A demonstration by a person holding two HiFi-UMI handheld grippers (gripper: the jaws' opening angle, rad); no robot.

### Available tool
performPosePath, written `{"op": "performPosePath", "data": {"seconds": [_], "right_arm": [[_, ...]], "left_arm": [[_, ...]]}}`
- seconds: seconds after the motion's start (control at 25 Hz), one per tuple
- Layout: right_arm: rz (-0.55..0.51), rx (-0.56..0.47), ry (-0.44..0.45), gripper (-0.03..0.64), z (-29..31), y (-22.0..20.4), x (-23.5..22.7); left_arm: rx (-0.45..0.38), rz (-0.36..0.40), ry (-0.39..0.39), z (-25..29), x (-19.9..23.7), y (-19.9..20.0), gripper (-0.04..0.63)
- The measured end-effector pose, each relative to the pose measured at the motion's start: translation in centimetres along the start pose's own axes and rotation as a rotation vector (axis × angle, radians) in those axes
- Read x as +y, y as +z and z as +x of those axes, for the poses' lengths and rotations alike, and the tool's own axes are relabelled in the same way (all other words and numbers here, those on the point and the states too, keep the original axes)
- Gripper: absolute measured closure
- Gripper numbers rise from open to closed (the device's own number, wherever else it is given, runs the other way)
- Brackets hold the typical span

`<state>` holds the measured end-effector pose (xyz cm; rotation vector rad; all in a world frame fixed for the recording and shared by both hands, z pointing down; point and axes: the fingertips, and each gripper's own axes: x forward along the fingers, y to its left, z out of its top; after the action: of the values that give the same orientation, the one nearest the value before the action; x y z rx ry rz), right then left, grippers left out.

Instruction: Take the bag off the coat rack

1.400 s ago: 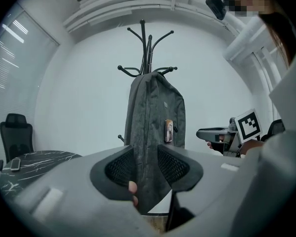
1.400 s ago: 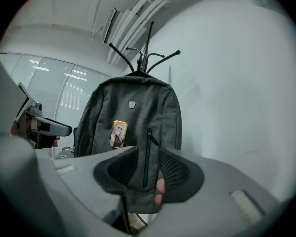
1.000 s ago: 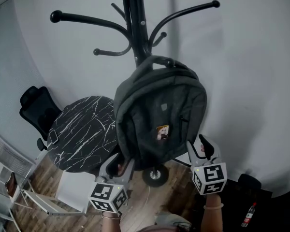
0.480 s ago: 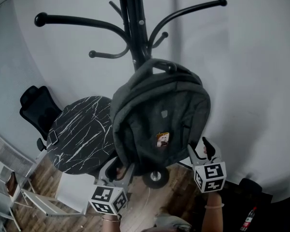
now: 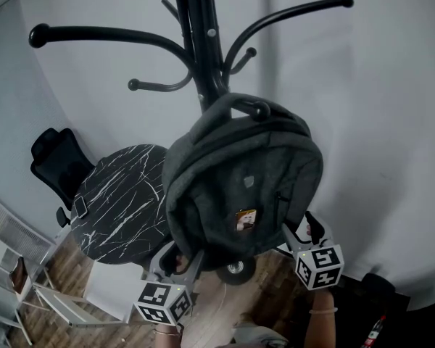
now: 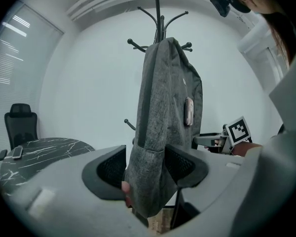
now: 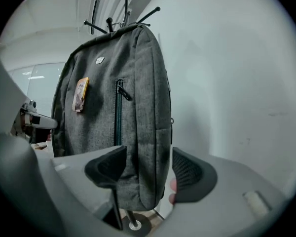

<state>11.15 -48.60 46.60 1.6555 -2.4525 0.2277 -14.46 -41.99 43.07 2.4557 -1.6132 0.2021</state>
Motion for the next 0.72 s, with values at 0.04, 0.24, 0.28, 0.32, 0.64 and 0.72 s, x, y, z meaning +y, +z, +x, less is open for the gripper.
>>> {"op": "performPosePath", "data": {"seconds": [0.04,0.24,0.28,0.32,0.64,0.72], "right_arm": [[0.007,0.005,0.007,0.329,0.2,-0.2,0.0],[0.042,0.013,0.049,0.308,1.1,-0.7,-0.2],[0.055,0.015,0.065,0.305,1.2,-0.8,-0.2],[0.071,0.017,0.085,0.305,1.3,-0.8,-0.3],[0.138,0.039,0.217,0.295,2.3,-1.3,0.0],[0.120,0.045,0.227,0.295,2.5,-1.4,0.3]], "left_arm": [[0.004,-0.004,-0.002,0.1,0.1,-0.1,0.364],[0.017,-0.003,-0.014,0.8,0.1,-0.4,0.360],[0.022,-0.003,-0.019,1.0,0.1,-0.5,0.360],[0.029,-0.002,-0.025,1.2,0.0,-0.5,0.360],[0.046,0.014,-0.038,2.0,0.0,-0.9,0.362],[0.046,0.017,-0.037,2.1,0.1,-0.8,0.362]]}}
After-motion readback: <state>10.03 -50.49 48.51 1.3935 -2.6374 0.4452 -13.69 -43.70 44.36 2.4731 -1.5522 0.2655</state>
